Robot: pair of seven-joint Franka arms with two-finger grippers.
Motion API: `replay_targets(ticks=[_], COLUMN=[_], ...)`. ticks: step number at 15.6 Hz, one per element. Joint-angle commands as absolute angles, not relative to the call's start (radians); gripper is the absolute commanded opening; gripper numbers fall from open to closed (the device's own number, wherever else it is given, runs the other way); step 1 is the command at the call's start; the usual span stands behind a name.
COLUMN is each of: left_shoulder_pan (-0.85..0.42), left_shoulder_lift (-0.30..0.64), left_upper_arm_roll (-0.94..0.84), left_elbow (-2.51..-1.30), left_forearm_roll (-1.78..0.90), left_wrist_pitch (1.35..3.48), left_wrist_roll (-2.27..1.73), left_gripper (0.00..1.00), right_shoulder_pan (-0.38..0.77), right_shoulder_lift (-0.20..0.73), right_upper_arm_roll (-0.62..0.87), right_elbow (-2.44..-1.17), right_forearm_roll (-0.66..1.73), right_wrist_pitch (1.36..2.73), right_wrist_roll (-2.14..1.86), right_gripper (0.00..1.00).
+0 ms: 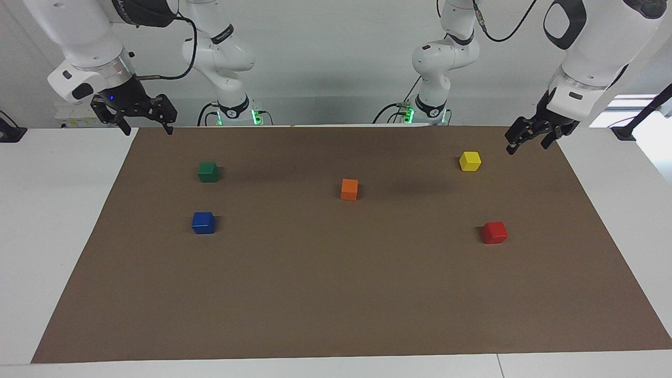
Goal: Transfer red block to right arm and stack on blue block
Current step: 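Grasp the red block with the left gripper and lift it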
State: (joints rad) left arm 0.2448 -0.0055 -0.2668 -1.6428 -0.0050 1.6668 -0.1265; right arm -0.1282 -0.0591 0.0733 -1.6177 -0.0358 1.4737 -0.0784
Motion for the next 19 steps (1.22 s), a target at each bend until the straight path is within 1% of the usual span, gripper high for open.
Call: replay_targets(ticks=[1,4,7,9,11,15,17,19], left_shoulder_pan=[0.265,0.273,0.297,0.298,0.301,0.285,0.282,0.284], left_shoulder_lift=[-0.043,0.038,0.06,0.107,0.139,0.219,0.264,0.294], left_upper_arm_roll=[-0.267,-0.267,-0.265,-0.265,-0.265,-0.264,-0.264,-0.265], left_elbow=[-1.788,-1.847,-1.997,-2.077,-2.091,-2.083,-2.06,-2.046], left_forearm_roll=[-0.021,-0.02,-0.018,-0.018,-0.018,-0.018,0.058,0.115], left_wrist_pitch=[1.813,1.928,2.127,2.277,2.344,2.425,2.431,2.434], left_wrist_roll=[-0.097,-0.049,-0.016,-0.021,-0.02,-0.026,-0.025,-0.023], left_gripper=[1.0,1.0,1.0,1.0,1.0,1.0,1.0,1.0], right_shoulder_pan=[-0.138,-0.149,-0.147,-0.147,-0.146,-0.147,-0.146,-0.153], right_shoulder_lift=[-0.063,-0.063,-0.064,-0.066,-0.084,-0.169,-0.189,-0.189], right_upper_arm_roll=[0.083,0.083,0.081,0.08,0.08,0.08,0.08,0.074], right_elbow=[-1.617,-1.617,-1.617,-1.626,-1.667,-1.854,-1.899,-1.928], right_forearm_roll=[-0.055,-0.055,-0.055,-0.055,-0.055,-0.042,-0.037,0.048], right_wrist_pitch=[1.46,1.456,1.46,1.466,1.517,1.65,1.672,1.674], right_wrist_roll=[-0.086,-0.097,-0.113,-0.144,-0.15,-0.152,-0.17,-0.19], right_gripper=[1.0,1.0,1.0,1.0,1.0,1.0,1.0,1.0])
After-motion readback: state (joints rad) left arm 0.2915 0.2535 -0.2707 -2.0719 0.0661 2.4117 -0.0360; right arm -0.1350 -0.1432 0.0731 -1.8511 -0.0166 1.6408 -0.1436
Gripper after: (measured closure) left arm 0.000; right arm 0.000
